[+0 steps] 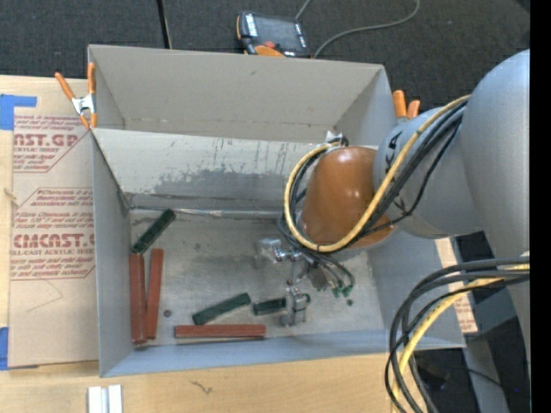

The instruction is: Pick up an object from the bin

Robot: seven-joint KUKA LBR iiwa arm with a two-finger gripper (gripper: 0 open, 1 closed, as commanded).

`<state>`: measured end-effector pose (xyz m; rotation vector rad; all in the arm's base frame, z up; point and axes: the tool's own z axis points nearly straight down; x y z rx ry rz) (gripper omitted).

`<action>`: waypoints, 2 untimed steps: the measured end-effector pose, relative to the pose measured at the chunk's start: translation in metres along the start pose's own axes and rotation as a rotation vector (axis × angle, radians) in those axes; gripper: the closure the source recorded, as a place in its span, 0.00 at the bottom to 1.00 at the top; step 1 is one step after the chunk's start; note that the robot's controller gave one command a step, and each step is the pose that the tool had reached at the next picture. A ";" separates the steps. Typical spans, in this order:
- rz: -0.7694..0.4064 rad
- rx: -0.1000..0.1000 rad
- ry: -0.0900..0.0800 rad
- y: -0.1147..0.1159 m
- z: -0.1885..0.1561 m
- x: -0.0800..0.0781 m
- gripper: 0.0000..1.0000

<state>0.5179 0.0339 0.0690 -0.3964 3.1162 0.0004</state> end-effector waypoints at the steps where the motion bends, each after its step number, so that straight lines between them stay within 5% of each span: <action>1: -0.001 -0.001 -0.001 0.001 -0.001 -0.001 1.00; 2: -0.084 0.002 -0.013 0.009 -0.149 -0.075 1.00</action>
Offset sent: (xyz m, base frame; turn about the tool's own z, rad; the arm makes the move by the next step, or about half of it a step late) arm 0.0000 0.0000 0.0000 0.0000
